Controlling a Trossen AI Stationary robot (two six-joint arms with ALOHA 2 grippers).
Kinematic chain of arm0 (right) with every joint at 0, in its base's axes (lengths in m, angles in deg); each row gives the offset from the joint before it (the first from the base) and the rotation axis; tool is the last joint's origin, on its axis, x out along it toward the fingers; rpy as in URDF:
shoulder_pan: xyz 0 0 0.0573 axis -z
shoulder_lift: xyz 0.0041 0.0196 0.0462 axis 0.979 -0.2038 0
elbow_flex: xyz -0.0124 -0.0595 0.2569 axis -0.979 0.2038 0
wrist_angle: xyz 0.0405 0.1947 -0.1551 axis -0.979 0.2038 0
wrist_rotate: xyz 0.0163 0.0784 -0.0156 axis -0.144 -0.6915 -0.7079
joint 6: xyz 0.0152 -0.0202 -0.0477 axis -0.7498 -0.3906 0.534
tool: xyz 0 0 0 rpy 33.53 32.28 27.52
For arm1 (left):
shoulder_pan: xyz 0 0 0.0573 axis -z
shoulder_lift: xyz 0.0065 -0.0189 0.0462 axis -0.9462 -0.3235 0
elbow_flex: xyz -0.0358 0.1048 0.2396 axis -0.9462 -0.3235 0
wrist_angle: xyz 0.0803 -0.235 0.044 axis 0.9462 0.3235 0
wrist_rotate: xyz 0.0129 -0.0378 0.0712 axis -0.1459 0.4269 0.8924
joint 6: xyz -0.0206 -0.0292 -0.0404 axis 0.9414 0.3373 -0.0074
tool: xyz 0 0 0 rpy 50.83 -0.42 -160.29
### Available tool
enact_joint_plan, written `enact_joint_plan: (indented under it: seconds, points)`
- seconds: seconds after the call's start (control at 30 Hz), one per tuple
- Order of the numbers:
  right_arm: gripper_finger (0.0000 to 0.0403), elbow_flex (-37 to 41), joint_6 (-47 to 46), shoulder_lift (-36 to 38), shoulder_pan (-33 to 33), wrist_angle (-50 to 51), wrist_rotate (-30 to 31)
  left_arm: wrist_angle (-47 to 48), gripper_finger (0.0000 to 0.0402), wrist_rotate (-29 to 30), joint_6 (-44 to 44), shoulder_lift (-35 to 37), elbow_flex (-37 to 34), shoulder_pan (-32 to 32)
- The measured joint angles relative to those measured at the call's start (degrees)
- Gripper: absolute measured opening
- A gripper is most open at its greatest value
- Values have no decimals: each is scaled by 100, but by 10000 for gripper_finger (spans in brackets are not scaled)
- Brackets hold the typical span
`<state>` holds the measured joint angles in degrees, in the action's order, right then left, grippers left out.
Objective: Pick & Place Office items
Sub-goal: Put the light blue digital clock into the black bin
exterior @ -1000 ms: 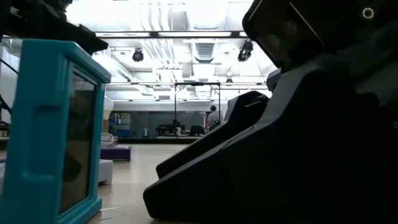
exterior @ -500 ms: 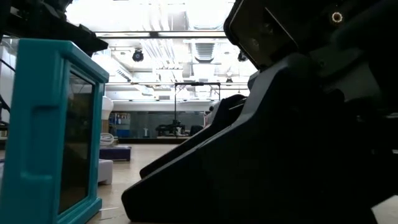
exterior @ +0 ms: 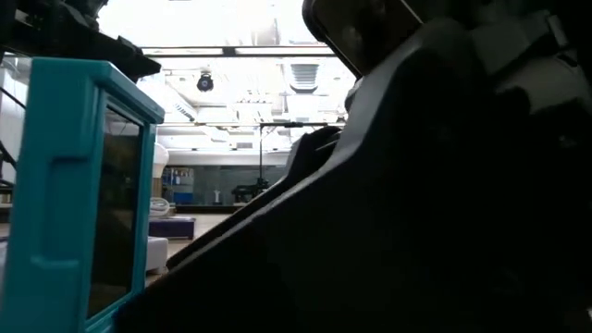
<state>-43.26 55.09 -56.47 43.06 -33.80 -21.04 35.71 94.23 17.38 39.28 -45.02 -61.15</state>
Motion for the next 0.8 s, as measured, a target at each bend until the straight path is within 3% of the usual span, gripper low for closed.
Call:
enact_joint_plan:
  seconds: [0.8]
  points:
    - [226, -263, -83, -8, 146, 12, -240, 0, 248, 0, 0, 0, 0, 0]
